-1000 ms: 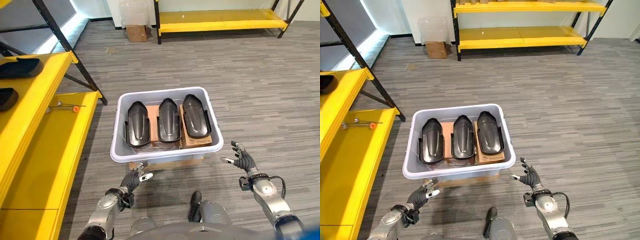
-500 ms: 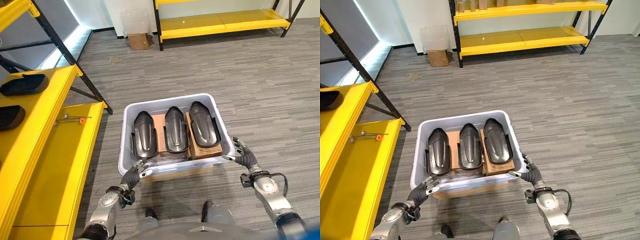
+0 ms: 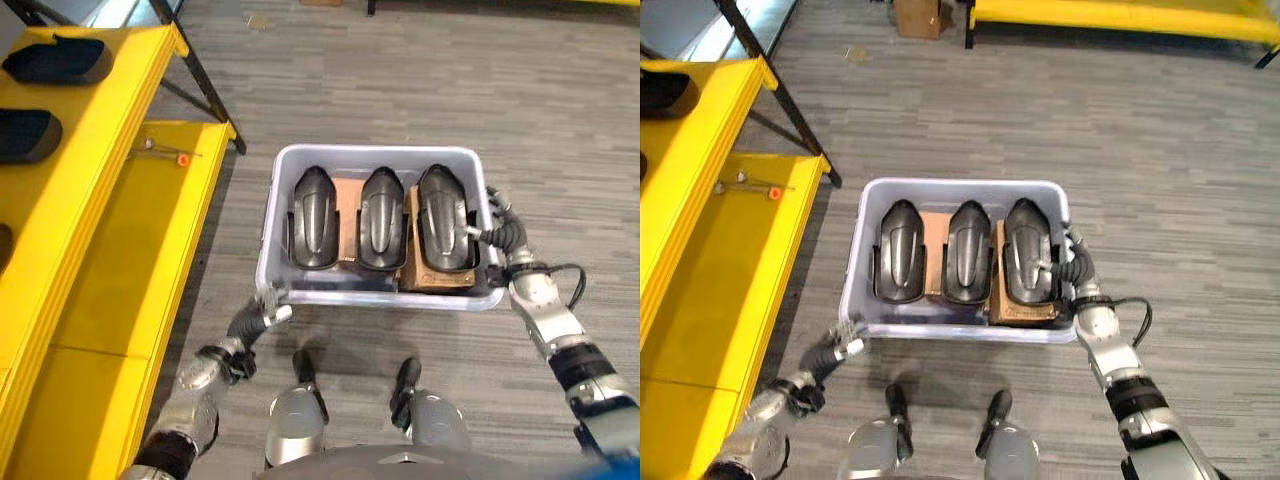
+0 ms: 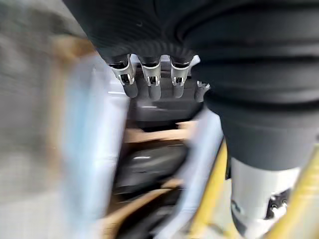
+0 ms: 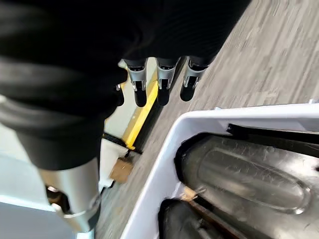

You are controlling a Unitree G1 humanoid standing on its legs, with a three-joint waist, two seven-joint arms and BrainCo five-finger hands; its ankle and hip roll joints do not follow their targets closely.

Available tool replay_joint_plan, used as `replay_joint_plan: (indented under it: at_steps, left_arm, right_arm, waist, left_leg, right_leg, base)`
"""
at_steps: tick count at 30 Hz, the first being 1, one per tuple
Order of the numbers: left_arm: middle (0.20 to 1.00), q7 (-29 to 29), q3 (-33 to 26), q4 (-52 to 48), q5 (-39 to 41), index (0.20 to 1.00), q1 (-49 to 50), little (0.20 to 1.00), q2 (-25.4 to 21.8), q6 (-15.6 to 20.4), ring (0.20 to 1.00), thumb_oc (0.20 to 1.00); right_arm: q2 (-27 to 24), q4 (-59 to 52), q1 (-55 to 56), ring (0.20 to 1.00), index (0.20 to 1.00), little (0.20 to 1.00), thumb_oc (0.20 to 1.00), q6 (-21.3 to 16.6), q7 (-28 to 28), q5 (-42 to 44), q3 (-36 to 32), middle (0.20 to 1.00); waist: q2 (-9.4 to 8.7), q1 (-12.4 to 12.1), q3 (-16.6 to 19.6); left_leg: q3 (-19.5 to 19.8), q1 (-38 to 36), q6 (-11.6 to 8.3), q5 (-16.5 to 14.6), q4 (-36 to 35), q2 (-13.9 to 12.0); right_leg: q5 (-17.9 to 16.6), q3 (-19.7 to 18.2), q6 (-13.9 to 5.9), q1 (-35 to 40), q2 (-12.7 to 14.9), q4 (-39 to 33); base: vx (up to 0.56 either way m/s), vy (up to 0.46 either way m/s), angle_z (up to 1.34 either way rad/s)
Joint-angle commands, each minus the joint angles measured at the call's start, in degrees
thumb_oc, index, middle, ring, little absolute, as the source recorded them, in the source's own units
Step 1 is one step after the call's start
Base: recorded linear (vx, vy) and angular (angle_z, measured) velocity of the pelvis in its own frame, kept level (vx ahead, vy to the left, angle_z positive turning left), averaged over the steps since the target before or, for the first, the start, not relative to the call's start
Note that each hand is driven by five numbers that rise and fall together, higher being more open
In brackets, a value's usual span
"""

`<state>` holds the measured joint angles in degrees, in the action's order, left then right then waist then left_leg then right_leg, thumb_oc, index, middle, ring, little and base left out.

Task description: Move parts from the plastic box to the shelf.

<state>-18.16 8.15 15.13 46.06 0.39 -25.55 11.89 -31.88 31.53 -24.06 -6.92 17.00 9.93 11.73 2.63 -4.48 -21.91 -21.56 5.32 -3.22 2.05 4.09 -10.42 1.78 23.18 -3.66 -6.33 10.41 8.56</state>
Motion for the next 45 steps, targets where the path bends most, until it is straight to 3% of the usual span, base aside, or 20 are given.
replay_joint_plan:
  at_steps: [1, 5, 9, 13, 16, 24, 28, 34, 40, 44, 45]
  left_arm:
    - [1.0, 3.34, -5.05, -6.31, 8.34, 1.0, -2.98, 1.0, -2.11, 8.77, 1.0, 1.0]
    - [1.0, 3.75, -8.62, -14.47, 7.75, 1.0, -5.43, 1.0, -2.02, 12.94, 1.0, 1.0]
    - [1.0, 12.6, -12.64, -18.72, 6.75, 1.0, -8.47, 1.0, -2.82, 18.9, 1.0, 1.0]
    - [1.0, 18.26, -14.93, -20.53, 9.69, 1.0, -9.86, 1.0, -1.6, 20.89, 1.0, 1.0]
    - [1.0, 18.49, -15.14, -20.91, 9.54, 1.0, -10.59, 1.0, -0.39, 19.65, 1.0, 1.0]
    - [1.0, 17.76, -12.17, -21.11, 9.1, 1.0, -11.47, 1.0, 1.61, 16.76, 1.0, 1.0]
    - [1.0, 16.85, -9.56, -19.48, 7.16, 1.0, -11.78, 1.0, 2.54, 13.39, 1.0, 1.0]
    - [1.0, 12.74, -7.28, -19.17, 9.36, 1.0, -10.59, 1.0, 2.84, 11.82, 1.0, 1.0]
    - [1.0, 13.19, -5.28, -19.95, 9.29, 1.0, -10.48, 1.0, 2.34, 10.45, 1.0, 1.0]
    - [1.0, 12.95, -4.26, -19.41, 9.32, 1.0, -10.49, 1.0, 2.61, 10.78, 1.0, 1.0]
    - [1.0, 12.92, -3.77, -19.34, 9.43, 1.0, -10.7, 1.0, 2.73, 10.71, 1.0, 1.0]
  right_arm:
    - [-1.26, 1.32, -3.88, 1.0, 1.0, 1.0, 1.0, -0.29, 4.02, 0.79, -0.3, 1.0]
    - [-1.28, 3.91, -7.47, 1.0, 1.0, 1.0, 1.0, 0.92, 5.5, 1.13, -0.26, 1.0]
    - [0.31, 6.33, -11.07, 1.0, 1.0, 1.0, 1.0, 2.96, 7.7, 1.74, 1.51, 1.0]
    - [1.78, 7.66, -12.78, 1.0, 1.0, 1.0, 1.0, 4.83, 8.81, 2.43, 2.49, 1.0]
    - [2.99, 9.29, -13.91, 1.0, 1.0, 1.0, 1.0, 6.42, 10.02, 6.64, 3.04, 1.0]
    - [5.19, 15.09, -17.58, 1.0, 1.0, 1.0, 1.0, 5.85, 7.98, 12.36, 3.33, 1.0]
    - [5.93, 15.08, -19.61, 1.0, 1.0, 1.0, 1.0, 4.97, 6.38, 9.88, 4.59, 1.0]
    - [6.13, 10.83, -19.92, 1.0, 1.0, 1.0, 1.0, 5.44, 6.03, 2.63, 7.4, 1.0]
    - [5.4, 6.66, -20.91, 1.0, 1.0, 1.0, 1.0, 8.28, 9.83, -5.52, 9.53, 1.0]
    - [4.79, 7.42, -20.47, 1.0, 1.0, 1.0, 1.0, 11.29, 18.84, -10.61, 9.63, 1.0]
    - [4.34, 8.46, -20.43, 1.0, 1.0, 1.0, 1.0, 11.07, 24.17, -13.35, 8.9, 1.0]
  waist:
    - [-0.21, -1.49, -0.02]
    - [0.47, -2.87, -2.06]
    - [1.23, -4.02, -3.76]
    - [1.51, -4.86, -4.86]
    - [1.31, -5.38, -5.76]
    - [2.29, -6.32, -7.86]
    - [2.93, -6.3, -7.89]
    - [3.26, -6.22, -7.89]
    - [2.94, -5.86, -7.89]
    - [2.92, -5.5, -7.89]
    - [3.1, -5.27, -7.89]
  left_leg:
    - [3.57, 3.17, -1.74, 0.46, 2.07, -0.7]
    - [4.88, 6.54, -1.52, 0.08, 3.85, -0.43]
    - [5.61, 9.53, -1.05, -0.27, 5.22, 0.21]
    - [6.23, 11.88, -0.79, -0.62, 6.77, 0.62]
    - [6.6, 13.52, -0.66, -0.81, 7.62, 0.89]
    - [6.98, 16.9, -0.53, -0.79, 9.32, 1.35]
    - [6.83, 18.45, -0.54, -0.54, 9.56, 1.28]
    - [6.3, 18.73, -0.65, -0.08, 9.0, 1.23]
    - [5.81, 18.42, -0.95, 0.19, 8.73, 0.71]
    - [5.43, 18.12, -0.95, 0.29, 8.28, 0.55]
    - [5.42, 18.25, -0.9, 0.27, 8.28, 0.56]
  right_leg:
    - [5.02, -0.25, -0.55, -1.96, 1.91, 8.08]
    - [6.11, 0.23, 0.0, -6.0, 3.21, 12.05]
    - [7.15, 0.12, 0.19, -10.24, 4.81, 16.09]
    - [7.81, 0.02, 0.25, -12.93, 5.86, 18.93]
    - [8.11, -0.09, 0.16, -14.85, 6.56, 20.76]
    - [8.28, -0.05, 0.1, -18.27, 7.76, 23.85]
    - [8.1, -0.19, -0.1, -20.21, 8.08, 24.98]
    - [7.63, -0.09, -0.34, -20.75, 8.0, 24.65]
    - [7.16, -0.12, -0.79, -20.57, 7.71, 24.18]
    - [6.88, -0.22, -0.87, -20.36, 7.41, 23.47]
    - [6.7, -0.46, -0.95, -20.55, 7.27, 23.26]
  base:
    - [-0.06, -0.016, 0.14]
    - [-0.07, -0.032, 0.2]
    - [-0.03, 0.015, 0.17]
    - [-0.01, 0.007, 0.06]
    - [-0.03, -0.017, 0.14]
    - [-0.04, 0.016, 0.05]
    - [-0.04, 0.038, 0.03]
    - [0.0, 0.0, 0.0]
    - [0.0, 0.0, -0.01]
    - [-0.01, 0.007, -0.03]
    - [0.0, 0.0, 0.0]
